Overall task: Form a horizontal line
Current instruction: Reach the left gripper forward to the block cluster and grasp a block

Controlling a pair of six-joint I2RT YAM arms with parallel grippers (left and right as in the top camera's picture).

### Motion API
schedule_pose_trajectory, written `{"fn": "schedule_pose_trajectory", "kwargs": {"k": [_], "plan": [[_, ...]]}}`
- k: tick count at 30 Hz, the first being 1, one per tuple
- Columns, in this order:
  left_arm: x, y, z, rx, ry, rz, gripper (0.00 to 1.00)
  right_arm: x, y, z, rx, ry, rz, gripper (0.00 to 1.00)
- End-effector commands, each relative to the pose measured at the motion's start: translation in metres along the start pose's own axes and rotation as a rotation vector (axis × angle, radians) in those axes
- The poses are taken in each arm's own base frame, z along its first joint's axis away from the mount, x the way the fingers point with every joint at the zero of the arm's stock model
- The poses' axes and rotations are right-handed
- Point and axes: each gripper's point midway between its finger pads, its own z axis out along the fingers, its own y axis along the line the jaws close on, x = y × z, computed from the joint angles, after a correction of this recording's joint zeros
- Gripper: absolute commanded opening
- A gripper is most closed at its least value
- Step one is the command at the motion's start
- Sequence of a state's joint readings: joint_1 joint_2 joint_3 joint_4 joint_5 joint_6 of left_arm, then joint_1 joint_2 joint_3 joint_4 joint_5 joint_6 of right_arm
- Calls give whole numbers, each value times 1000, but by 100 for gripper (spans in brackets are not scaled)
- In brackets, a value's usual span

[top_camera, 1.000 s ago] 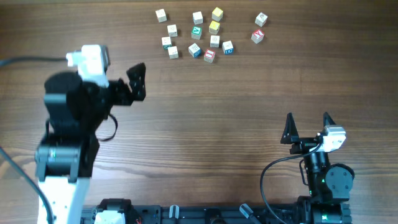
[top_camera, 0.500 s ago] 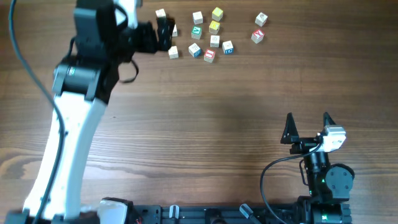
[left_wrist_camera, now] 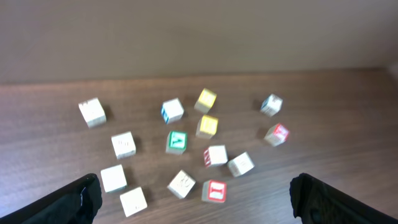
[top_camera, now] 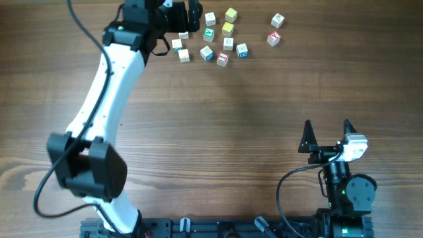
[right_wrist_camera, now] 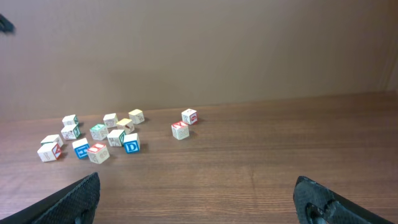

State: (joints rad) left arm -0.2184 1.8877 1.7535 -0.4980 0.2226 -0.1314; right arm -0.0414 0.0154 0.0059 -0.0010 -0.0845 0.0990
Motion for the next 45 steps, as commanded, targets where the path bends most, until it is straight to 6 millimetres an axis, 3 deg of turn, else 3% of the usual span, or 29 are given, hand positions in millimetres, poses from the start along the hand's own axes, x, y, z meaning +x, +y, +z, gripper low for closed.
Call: {"fn": "schedule_pose_trajectory", "kwargs": {"k": [1,7,15,19,32,37,45], "plan": [[15,10,28,-15,40,11,100,-3,-2,-1,9,-11,-19,100],[44,50,74,-156,85,2,100,-3,-2,-1,9,-11,-19,100],[86,84,119,-252,149,-7,99,-3,-2,-1,9,-11,-19,100],[100,91,134,-261,162,-10,99,-3,-2,-1,9,-11,-19,100],[133,122,161,-357,189,-31,91,-3,-2,-1,9,-11,-18,100],[132,134,164,-379,161,-89,87,-3,-2,-1,9,-11,-19,100],[129,150,159,-403,143,-172,63,-3,-2,-1,9,-11,-19,100]]}}
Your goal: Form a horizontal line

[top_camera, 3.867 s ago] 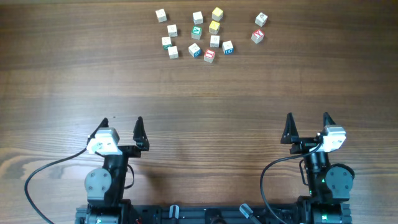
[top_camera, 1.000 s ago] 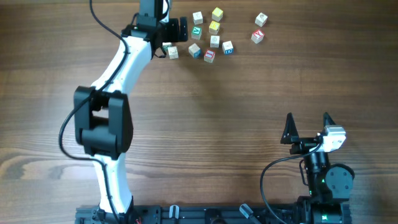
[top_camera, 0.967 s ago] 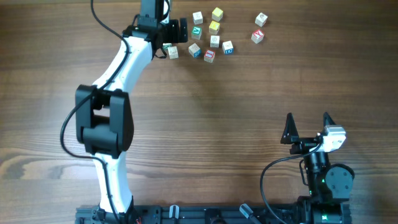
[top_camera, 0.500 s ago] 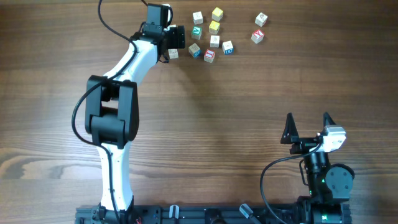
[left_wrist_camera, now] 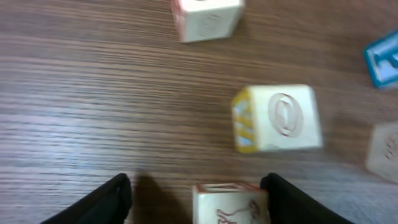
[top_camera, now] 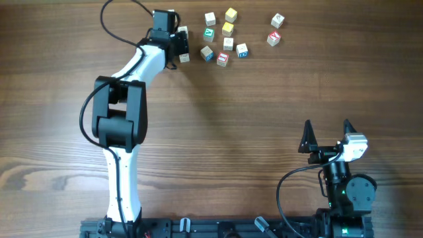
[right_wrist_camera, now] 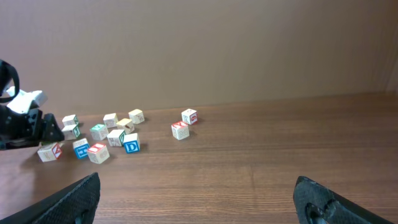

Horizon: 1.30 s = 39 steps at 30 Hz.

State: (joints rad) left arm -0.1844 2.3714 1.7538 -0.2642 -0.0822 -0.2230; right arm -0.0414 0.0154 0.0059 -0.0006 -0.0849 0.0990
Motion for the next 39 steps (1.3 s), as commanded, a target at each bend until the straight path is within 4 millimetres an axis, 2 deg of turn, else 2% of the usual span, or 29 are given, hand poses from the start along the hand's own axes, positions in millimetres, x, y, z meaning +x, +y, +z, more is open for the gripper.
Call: {"fn": "schedule_pose_trajectory", "kwargs": {"k": [1,3,9,11,14,18,20,23,25,28,31,35,37,39], "plan": [[-5,10,4,-20,-12,-44,60,-2,-2,-1,9,-11,-19,100],[-5,9,4,-19,-12,-43,48,-2,-2,-1,9,-11,-19,100],[-4,4,3,-13,-11,-37,30,-2,-2,-1,9,-11,-19,100],[-4,4,3,-14,-9,-36,26,-2,-2,-1,9,-11,-18,100],[-4,4,-1,-15,-3,-35,25,-2,-2,-1,9,-11,-19,100],[-14,3,-22,-16,-2,-35,24,-2,-2,-1,9,-11,-19,100],[-25,1,-41,-11,-16,-36,24,-2,-2,-1,9,-11,-19,100],[-48,-3,-81,0,-53,-39,24,-2,-2,-1,9,-11,-19,100],[-64,-5,-113,11,-84,-41,24,-2,-2,-1,9,-11,-19,100],[-84,-11,-171,33,-134,-41,25,-2,-2,-1,9,-11,-19,100],[-94,-16,-228,55,-175,-35,27,-2,-2,-1,9,-11,-19,100],[-94,-23,-299,88,-212,-21,24,-2,-2,-1,9,-11,-19,100],[-80,-27,-335,103,-197,-1,24,-2,-2,-1,9,-11,-19,100],[-65,-28,-351,107,-163,5,24,-2,-2,-1,9,-11,-19,100]]}}
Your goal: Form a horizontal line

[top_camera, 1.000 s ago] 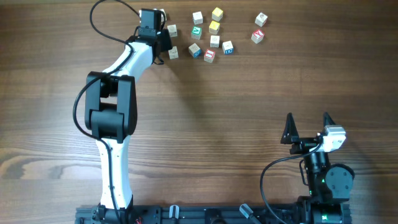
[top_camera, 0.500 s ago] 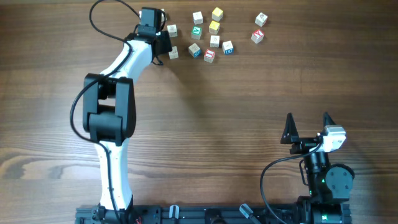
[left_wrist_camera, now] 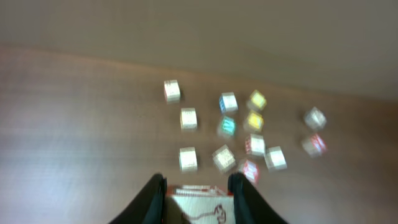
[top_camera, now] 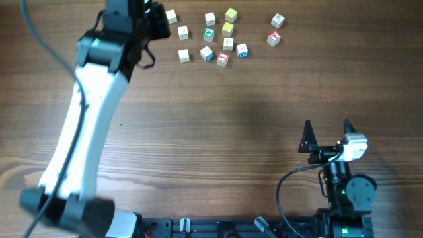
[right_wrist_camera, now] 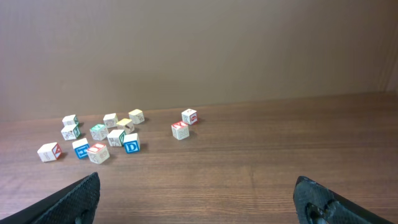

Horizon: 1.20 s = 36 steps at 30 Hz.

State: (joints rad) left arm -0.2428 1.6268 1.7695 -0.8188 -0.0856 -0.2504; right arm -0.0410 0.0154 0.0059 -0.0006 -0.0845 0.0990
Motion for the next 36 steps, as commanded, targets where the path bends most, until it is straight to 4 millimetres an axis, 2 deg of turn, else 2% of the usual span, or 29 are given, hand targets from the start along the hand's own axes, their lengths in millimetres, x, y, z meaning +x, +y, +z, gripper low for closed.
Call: {"fn": "schedule_pose_trajectory", "kwargs": {"k": [1,2,7,11,16,27,33,36], "plan": [[20,-9,-40,11,54,6,24,-2,-2,-1,9,-11,-19,100],[32,-11,-49,9,93,3,24,-2,-2,-1,9,-11,-19,100],[86,-14,-69,-25,288,25,21,-2,-2,-1,9,-11,-19,100],[122,-19,-63,-39,398,77,20,-2,-2,-1,9,-11,-19,100],[158,-22,-36,-45,458,110,21,-2,-2,-1,9,-11,-19,100],[242,-13,52,-18,402,-2,23,-2,-2,-1,9,-11,-19,100],[280,-7,77,31,342,-32,28,-2,-2,-1,9,-11,-19,100],[283,-7,82,45,319,-37,28,-2,-2,-1,9,-11,-19,100]]}}
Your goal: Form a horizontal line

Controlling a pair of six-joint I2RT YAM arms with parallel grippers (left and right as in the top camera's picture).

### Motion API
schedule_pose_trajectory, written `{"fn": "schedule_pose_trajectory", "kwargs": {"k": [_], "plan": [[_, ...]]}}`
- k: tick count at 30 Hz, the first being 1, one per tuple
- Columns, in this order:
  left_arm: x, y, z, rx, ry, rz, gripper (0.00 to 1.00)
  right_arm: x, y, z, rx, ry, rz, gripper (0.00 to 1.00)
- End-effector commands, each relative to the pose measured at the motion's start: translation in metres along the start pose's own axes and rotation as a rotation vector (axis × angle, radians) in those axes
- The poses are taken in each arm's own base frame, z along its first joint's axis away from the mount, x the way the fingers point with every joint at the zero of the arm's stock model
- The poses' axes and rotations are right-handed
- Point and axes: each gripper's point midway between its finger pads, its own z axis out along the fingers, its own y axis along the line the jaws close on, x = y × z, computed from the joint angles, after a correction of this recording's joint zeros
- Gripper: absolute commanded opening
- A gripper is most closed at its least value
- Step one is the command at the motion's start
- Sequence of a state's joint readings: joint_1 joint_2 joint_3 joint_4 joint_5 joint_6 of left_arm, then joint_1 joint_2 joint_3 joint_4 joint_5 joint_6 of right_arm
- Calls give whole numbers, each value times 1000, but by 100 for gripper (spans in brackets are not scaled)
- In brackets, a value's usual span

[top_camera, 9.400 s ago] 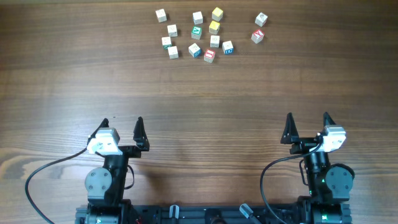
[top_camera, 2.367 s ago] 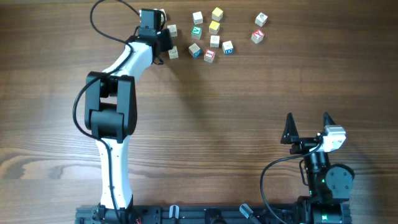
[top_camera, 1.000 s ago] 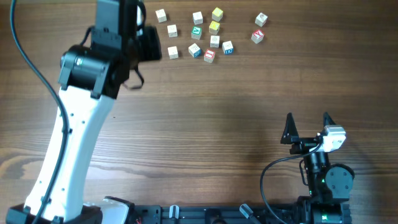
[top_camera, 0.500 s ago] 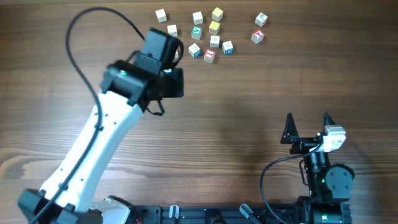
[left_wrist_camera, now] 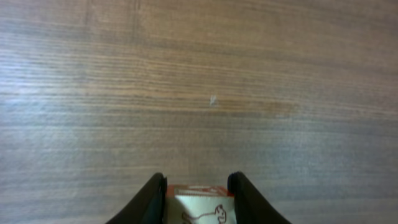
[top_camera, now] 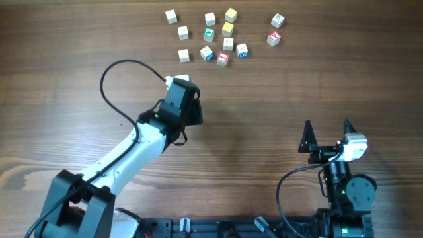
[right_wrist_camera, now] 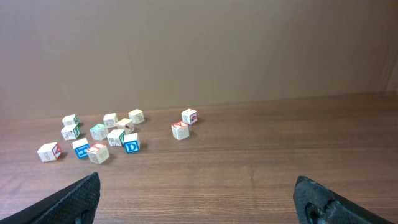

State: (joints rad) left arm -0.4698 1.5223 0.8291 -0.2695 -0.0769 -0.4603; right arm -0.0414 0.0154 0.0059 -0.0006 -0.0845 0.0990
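My left gripper (top_camera: pixel 187 109) hangs over the bare middle of the table, shut on a white block with a red edge and a drawn animal (left_wrist_camera: pixel 198 208). The block sits between the two dark fingers (left_wrist_camera: pixel 152 199) at the bottom of the left wrist view, with only wood grain below it. Several other letter blocks (top_camera: pixel 222 39) lie scattered at the far edge, and they also show as a loose cluster of blocks (right_wrist_camera: pixel 99 135) in the right wrist view. My right gripper (top_camera: pixel 327 135) rests open at the near right, holding nothing.
Two blocks (top_camera: pixel 275 30) lie apart to the right of the cluster. The wooden table (top_camera: pixel 277 92) runs bare between the blocks and the arm bases. A black cable (top_camera: pixel 115 73) loops over the left arm.
My left gripper, with the block still in it, has moved from high by the far-left blocks to low over the table's middle. The right arm has not moved.
My left gripper first hung open above the block cluster. Then it was low at the cluster's left side, fingers either side of a block. Later it was shut on that block, raised above the others. Now it holds it over the table's middle.
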Motion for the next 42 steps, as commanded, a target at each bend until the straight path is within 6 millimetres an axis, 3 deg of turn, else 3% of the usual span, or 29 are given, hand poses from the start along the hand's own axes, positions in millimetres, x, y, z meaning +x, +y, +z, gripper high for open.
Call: {"fn": "schedule_pose_trajectory", "kwargs": {"k": [1,6,14,21,29,35,42], "plan": [[9,1,10,13,-1,-16,28,-2,-2,-1,9,-11,-19,100],[10,0,28,15,-3,-17,29,-2,-2,-1,9,-11,-19,100],[35,-8,55,19,61,-31,29,-2,-2,-1,9,-11,-19,100],[26,-26,55,72,9,-19,31,-2,-2,-1,9,-11,-19,100],[14,-14,57,-1,-61,-23,31,-2,-2,-1,9,-11,-19,100],[9,-37,59,63,-101,-6,31,-2,-2,-1,9,-11,-19,100],[-2,-82,51,142,-132,16,29,-2,-2,-1,9,-11,-19,100]]}}
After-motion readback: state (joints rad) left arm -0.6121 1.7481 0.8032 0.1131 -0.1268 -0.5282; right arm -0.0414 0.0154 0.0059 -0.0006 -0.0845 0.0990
